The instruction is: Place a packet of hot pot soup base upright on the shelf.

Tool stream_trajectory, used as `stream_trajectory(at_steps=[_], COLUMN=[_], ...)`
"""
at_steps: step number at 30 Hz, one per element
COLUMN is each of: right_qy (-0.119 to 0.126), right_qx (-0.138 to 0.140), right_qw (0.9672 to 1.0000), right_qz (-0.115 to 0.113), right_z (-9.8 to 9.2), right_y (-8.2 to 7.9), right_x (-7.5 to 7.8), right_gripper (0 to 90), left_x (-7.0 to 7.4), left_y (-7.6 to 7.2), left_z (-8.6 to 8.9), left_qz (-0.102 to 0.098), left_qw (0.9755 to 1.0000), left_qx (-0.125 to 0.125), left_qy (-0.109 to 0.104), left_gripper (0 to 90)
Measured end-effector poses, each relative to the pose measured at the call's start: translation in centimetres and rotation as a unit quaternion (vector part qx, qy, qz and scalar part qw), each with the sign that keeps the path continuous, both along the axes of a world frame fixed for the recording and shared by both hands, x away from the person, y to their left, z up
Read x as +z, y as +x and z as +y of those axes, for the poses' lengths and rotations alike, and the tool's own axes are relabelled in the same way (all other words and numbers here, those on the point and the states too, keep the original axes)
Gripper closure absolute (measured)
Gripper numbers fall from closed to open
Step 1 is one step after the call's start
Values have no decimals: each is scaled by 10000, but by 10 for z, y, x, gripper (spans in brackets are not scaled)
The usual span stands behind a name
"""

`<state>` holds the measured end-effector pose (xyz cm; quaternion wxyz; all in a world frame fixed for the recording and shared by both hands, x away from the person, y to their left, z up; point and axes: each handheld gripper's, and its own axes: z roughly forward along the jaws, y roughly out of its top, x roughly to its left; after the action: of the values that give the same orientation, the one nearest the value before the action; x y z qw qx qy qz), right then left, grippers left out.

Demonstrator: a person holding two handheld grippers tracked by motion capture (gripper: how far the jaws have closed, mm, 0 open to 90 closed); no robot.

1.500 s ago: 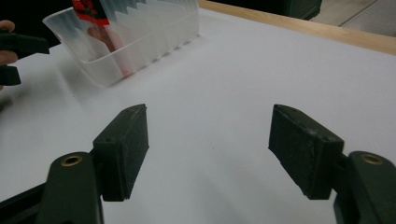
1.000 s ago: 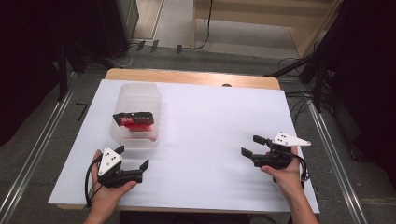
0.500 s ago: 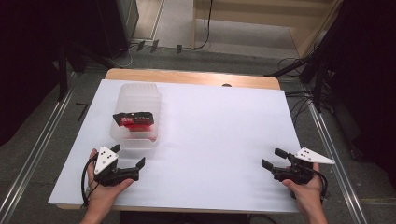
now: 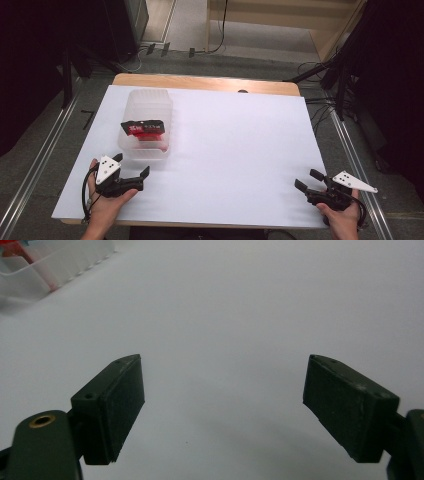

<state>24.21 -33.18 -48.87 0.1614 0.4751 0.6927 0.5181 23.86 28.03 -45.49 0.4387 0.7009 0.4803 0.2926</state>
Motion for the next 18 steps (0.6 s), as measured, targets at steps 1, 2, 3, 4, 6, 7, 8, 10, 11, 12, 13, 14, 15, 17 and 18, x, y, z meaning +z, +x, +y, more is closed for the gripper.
stream_trajectory(at_steps=[1, 2, 3, 4, 6, 7, 8, 10, 11, 12, 13, 14, 15, 17, 18], right_qy=[-3, 0, 7, 7, 13, 19, 33, -20, -59, -122, -149, -182, -203, -176, -158], right_qx=[-27, -65, -142, -142, -245, -279, -283, -327, -341, -360, -382, -442, -521, -644, -664], right_qw=[10000, 10000, 9999, 9999, 9997, 9996, 9996, 9994, 9994, 9992, 9991, 9988, 9984, 9978, 9976], right_qz=[-8, -43, -67, -67, -67, -63, -74, -68, -81, -82, -83, -70, -54, -55, -71], right_z=[-1, -1, -1, -1, -2, -2, -3, -2, -1, 0, 1, 1, 1, 1, 0], right_y=[-1, -3, -6, -6, -7, -8, -7, -8, -8, -8, -8, -8, -8, -9, -9], right_x=[0, -1, -1, -1, -1, -1, -1, -1, -1, -1, -1, -1, -1, -1, -1], right_gripper=[174, 174, 166, 166, 160, 162, 165, 168, 168, 170, 173, 179, 181, 195, 202], left_x=[0, 0, 0, 0, 0, 0, 0, -1, -1, -2, -3, -3, -3, -3, -4], left_y=[-1, -1, -1, -1, -1, 0, 0, 2, 2, 3, 4, 5, 6, 8, 8], left_z=[1, 1, 2, 2, 5, 7, 9, 13, 15, 16, 18, 19, 20, 21, 20], left_qz=[-3, -12, -18, -18, -30, -24, -19, 0, 30, 77, 145, 183, 188, 183, 192], left_qw=[10000, 10000, 10000, 10000, 9999, 9998, 9998, 9995, 9994, 9993, 9989, 9983, 9981, 9979, 9980], left_qx=[-4, 23, 58, 58, 128, 169, 201, 304, 352, 351, 373, 446, 485, 533, 524], left_qy=[27, 34, 51, 51, 76, 91, 60, 9, -49, -140, -255, -318, -318, -314, -289], left_gripper=[0, 0, 0, 0, 0, 0, 0, 0, 0, 0, 0, 0, 0, 0, 0])
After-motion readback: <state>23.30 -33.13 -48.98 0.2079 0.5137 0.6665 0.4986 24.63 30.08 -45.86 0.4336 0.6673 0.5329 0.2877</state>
